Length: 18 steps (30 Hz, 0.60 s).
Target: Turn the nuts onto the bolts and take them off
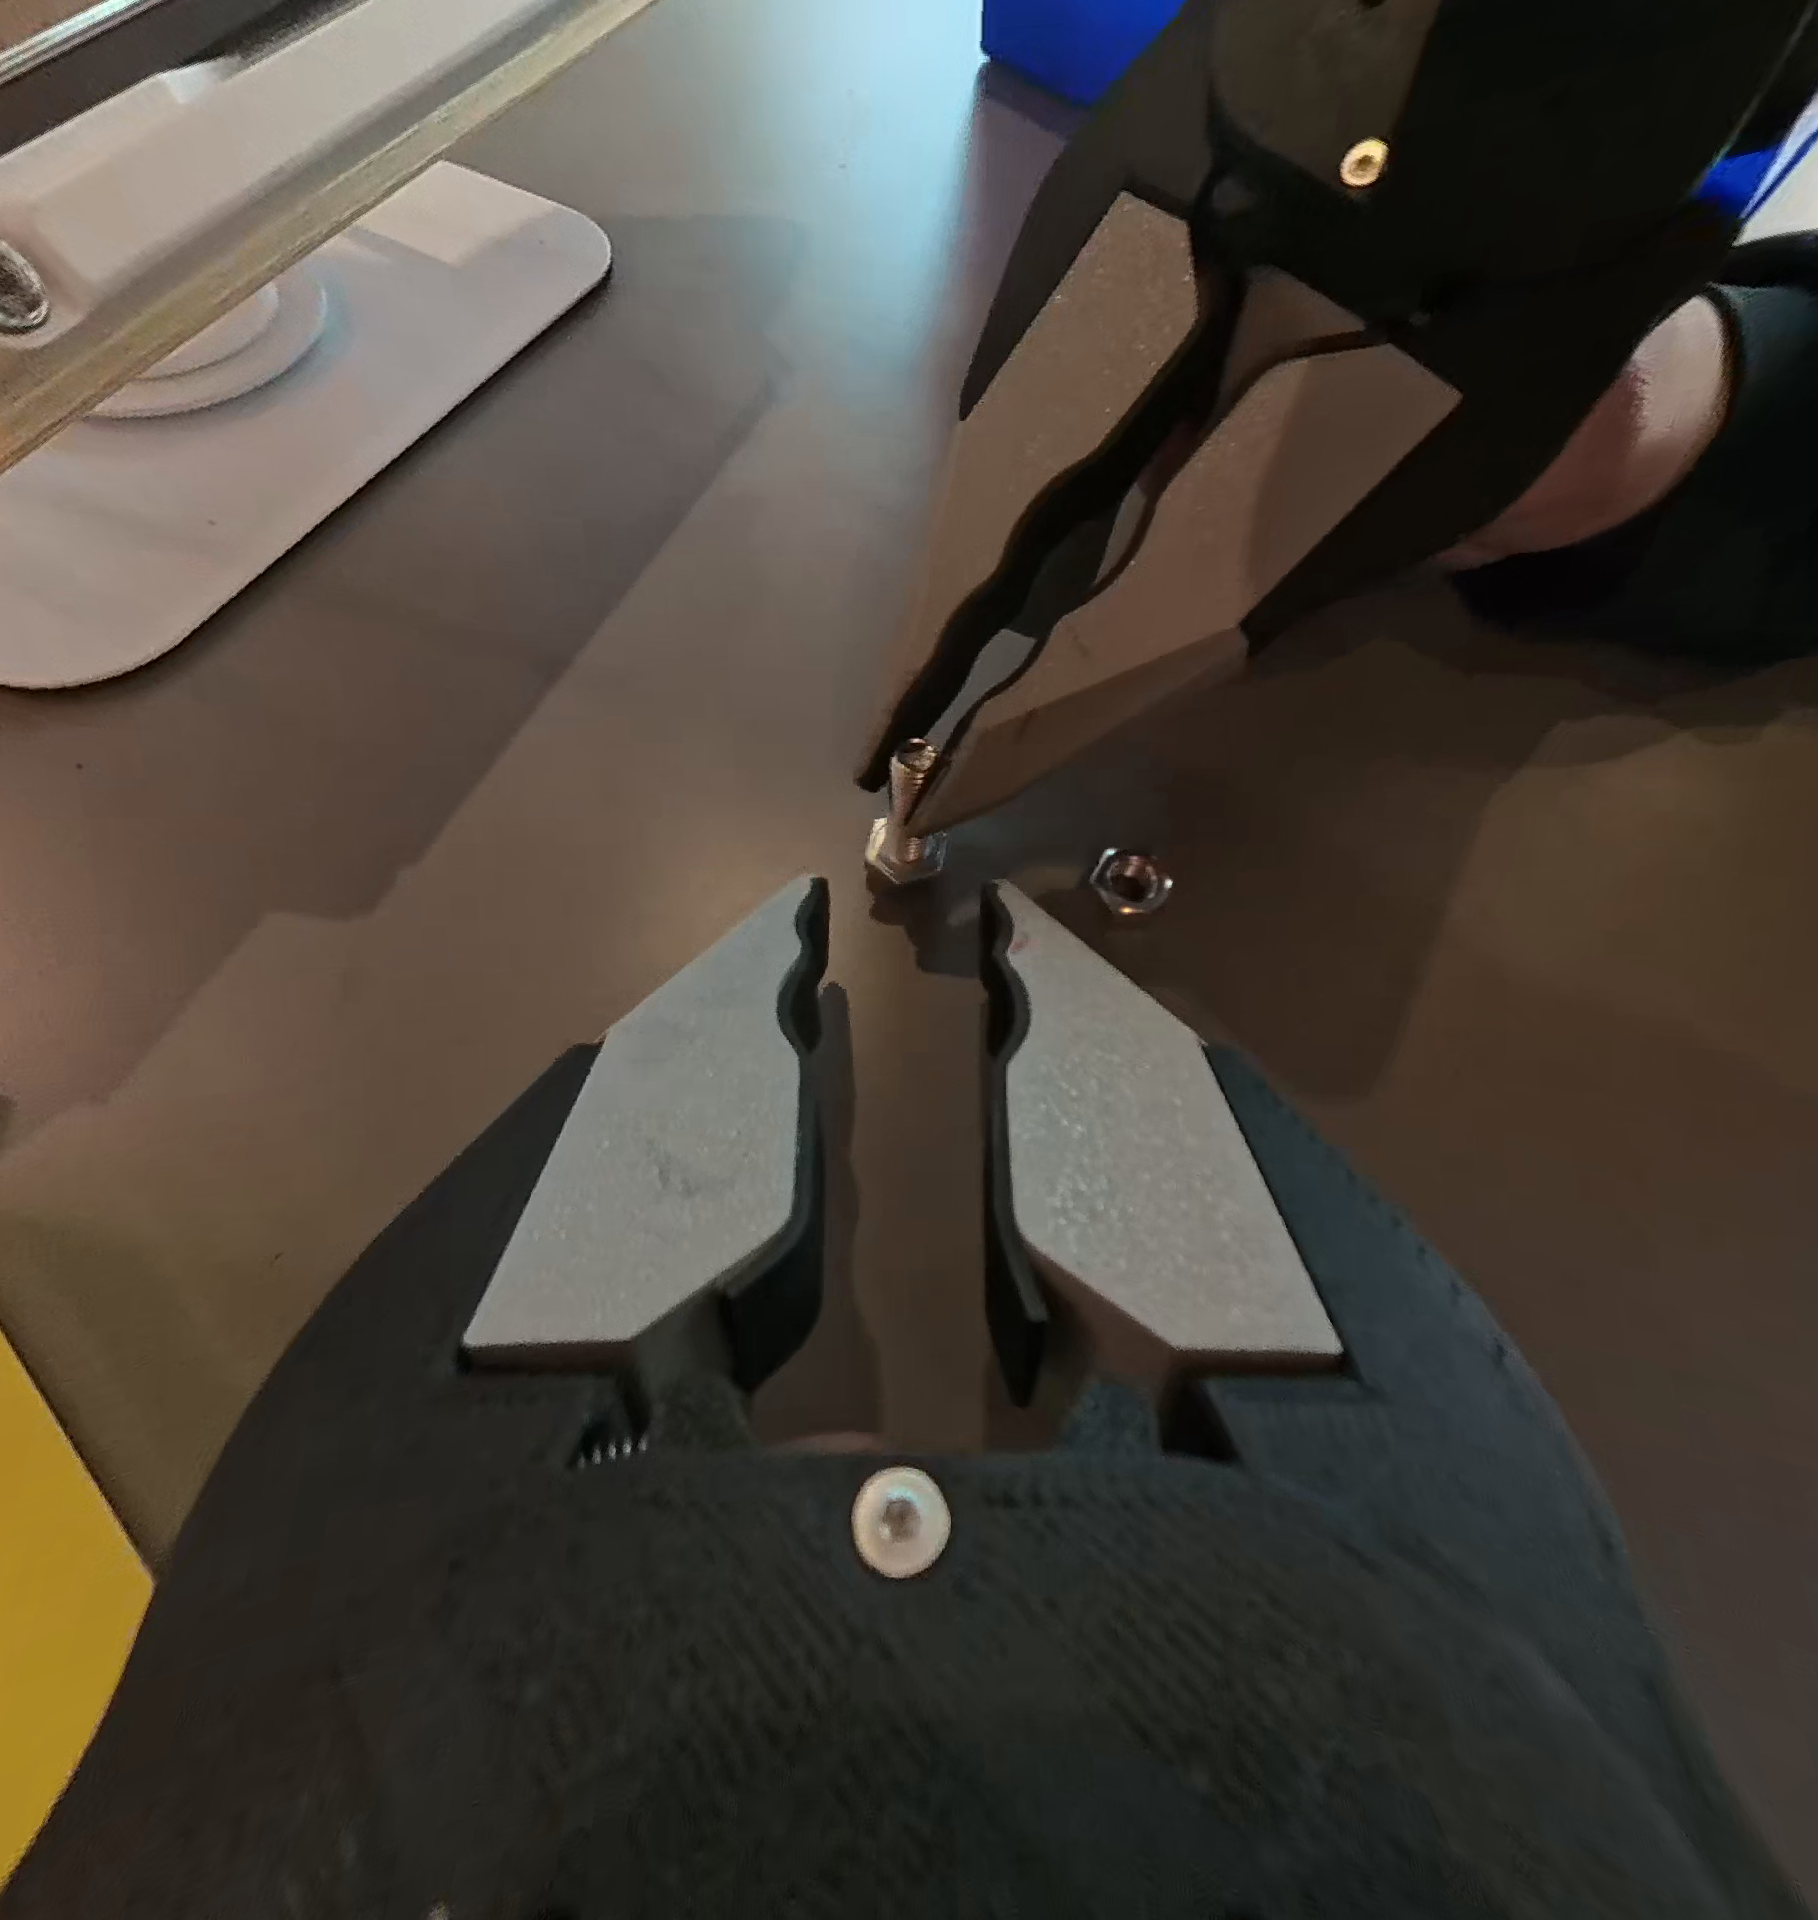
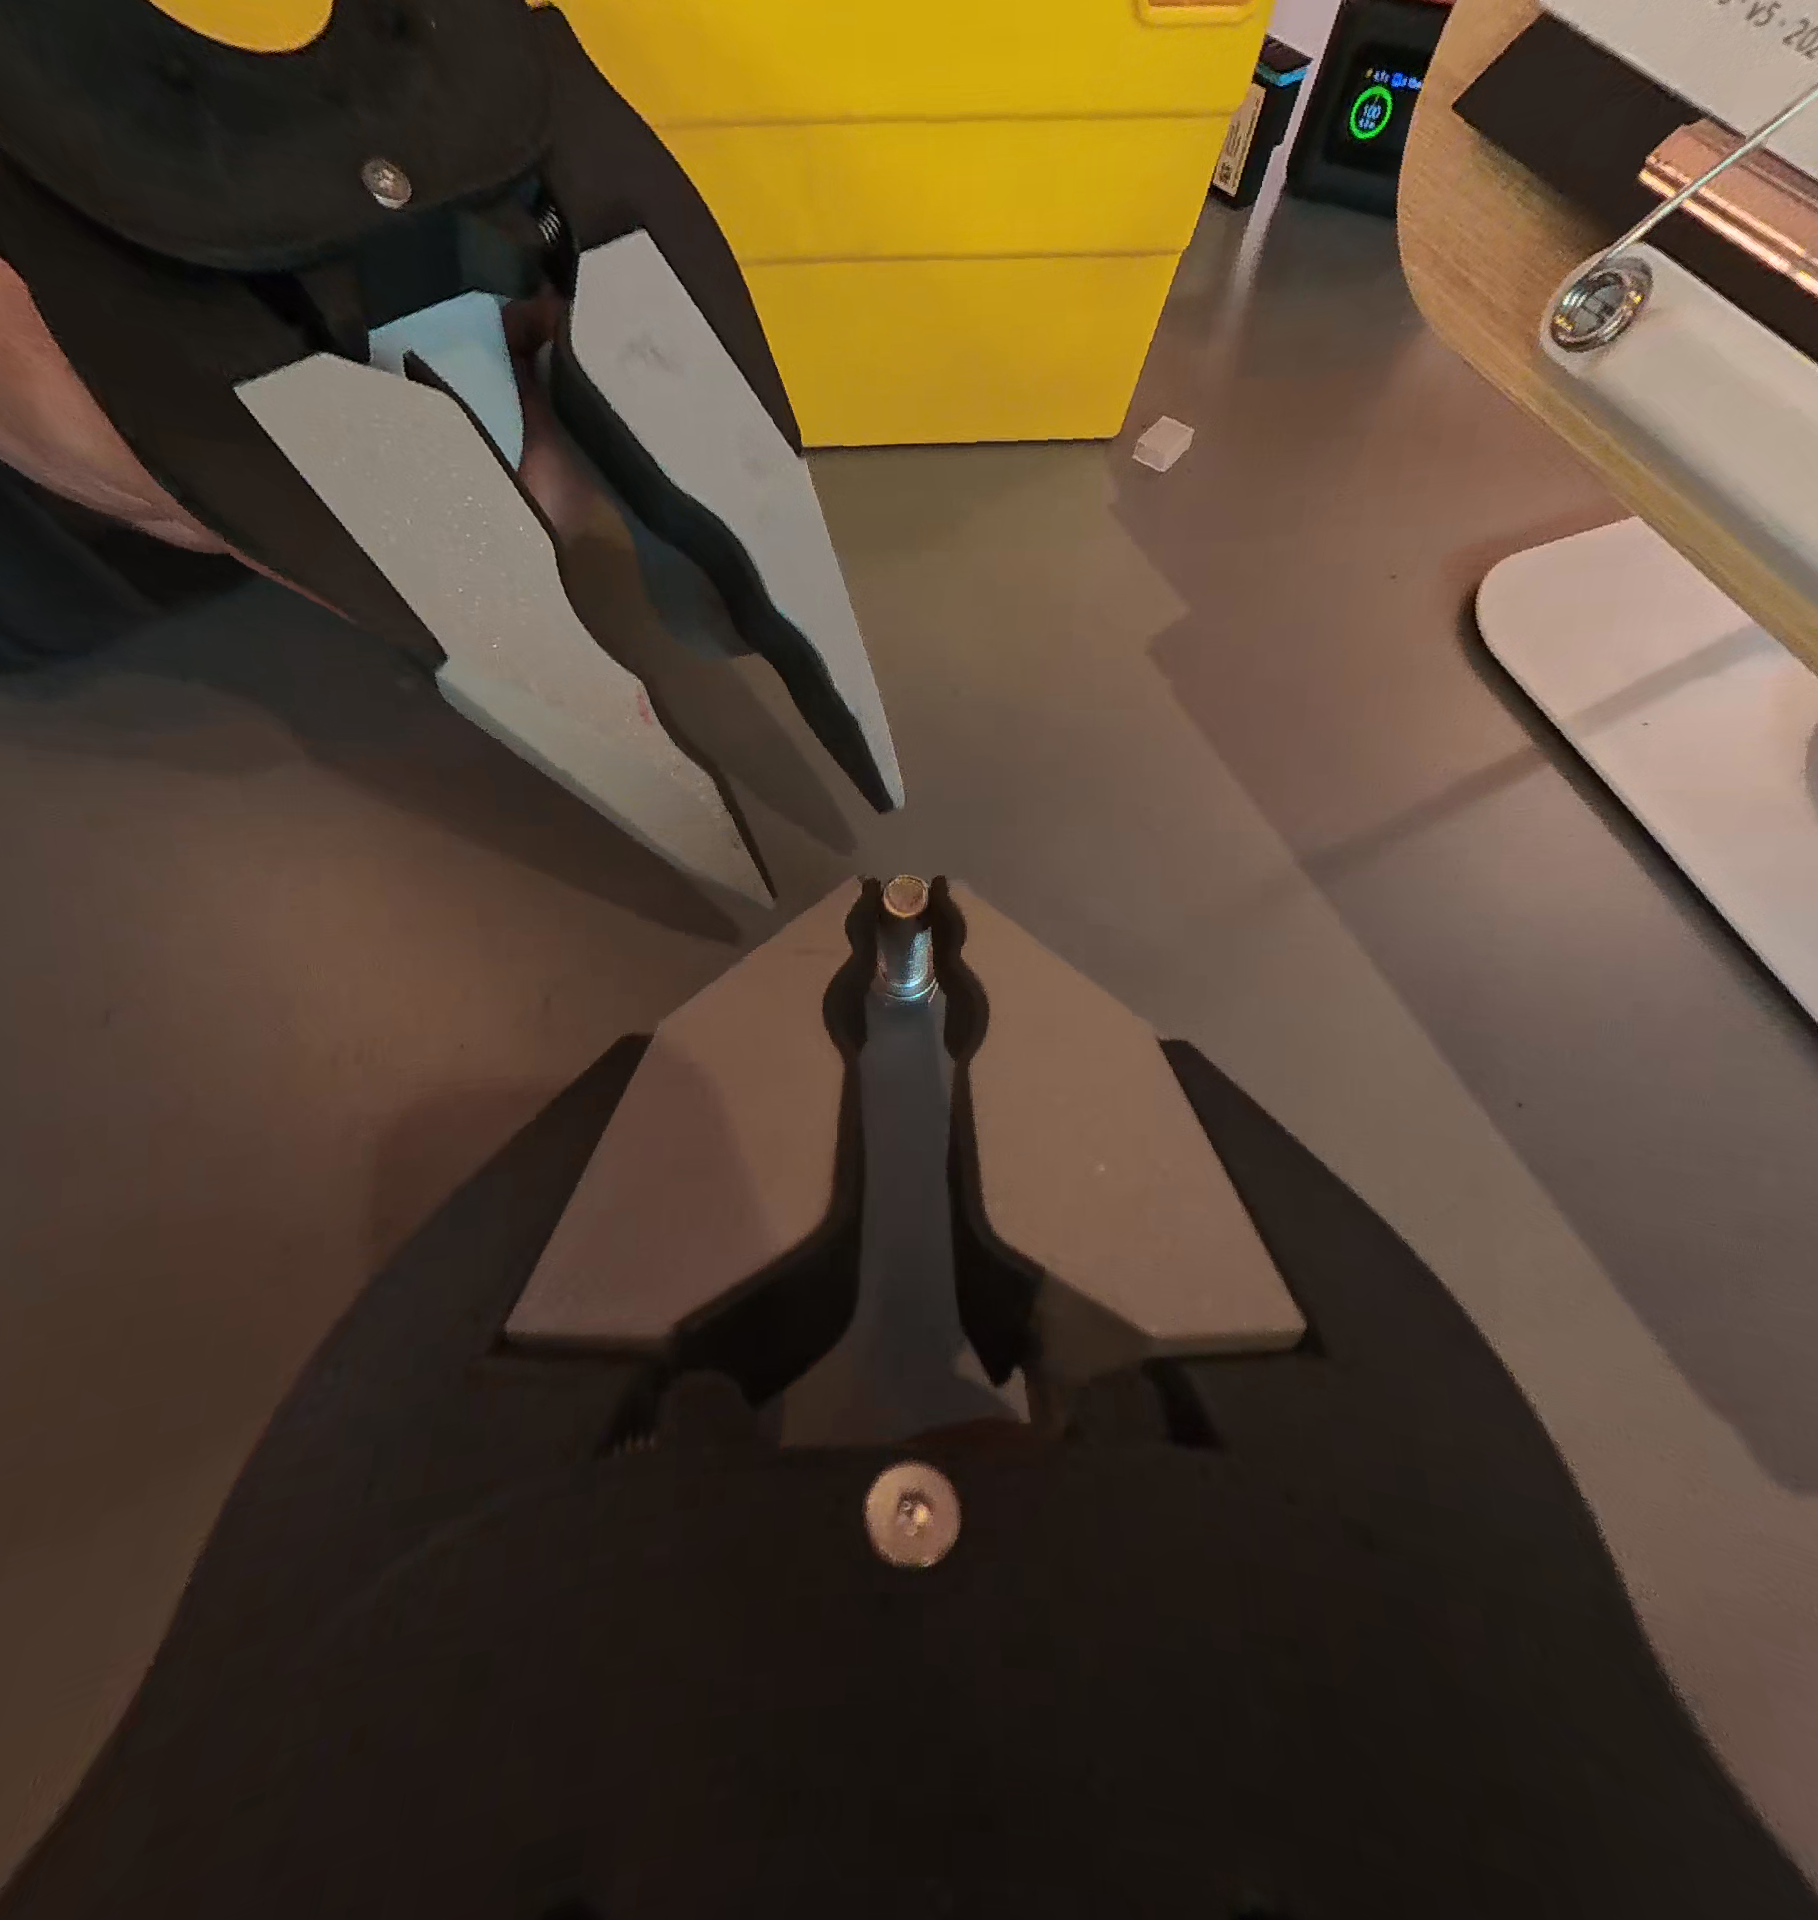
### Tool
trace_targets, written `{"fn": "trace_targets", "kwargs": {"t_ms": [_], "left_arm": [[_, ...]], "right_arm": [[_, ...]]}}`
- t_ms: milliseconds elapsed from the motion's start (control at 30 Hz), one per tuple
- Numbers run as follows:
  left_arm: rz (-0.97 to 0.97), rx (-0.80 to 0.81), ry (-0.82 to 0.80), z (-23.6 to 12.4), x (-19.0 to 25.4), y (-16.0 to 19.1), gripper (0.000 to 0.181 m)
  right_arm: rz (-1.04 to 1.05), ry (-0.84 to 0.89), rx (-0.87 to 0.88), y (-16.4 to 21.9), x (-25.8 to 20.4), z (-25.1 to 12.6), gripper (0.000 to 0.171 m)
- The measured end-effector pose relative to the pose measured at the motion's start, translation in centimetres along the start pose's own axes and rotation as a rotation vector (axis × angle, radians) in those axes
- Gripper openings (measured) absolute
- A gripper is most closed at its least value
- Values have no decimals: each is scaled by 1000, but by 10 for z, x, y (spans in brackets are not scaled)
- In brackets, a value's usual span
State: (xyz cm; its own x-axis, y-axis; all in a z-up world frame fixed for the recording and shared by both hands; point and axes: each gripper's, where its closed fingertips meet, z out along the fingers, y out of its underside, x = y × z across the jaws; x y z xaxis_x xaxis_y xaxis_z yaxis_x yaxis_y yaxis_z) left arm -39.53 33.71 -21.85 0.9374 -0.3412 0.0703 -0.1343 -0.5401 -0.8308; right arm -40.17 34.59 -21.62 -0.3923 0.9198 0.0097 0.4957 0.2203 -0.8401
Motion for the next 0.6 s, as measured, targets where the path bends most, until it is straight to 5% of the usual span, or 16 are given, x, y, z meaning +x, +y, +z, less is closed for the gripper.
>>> {"fn": "trace_targets", "kwargs": {"t_ms": [600], "left_arm": [[94,127,126,-7,32,-22,17]], "right_arm": [[25,-223,238,-44,-34,-34,6]]}}
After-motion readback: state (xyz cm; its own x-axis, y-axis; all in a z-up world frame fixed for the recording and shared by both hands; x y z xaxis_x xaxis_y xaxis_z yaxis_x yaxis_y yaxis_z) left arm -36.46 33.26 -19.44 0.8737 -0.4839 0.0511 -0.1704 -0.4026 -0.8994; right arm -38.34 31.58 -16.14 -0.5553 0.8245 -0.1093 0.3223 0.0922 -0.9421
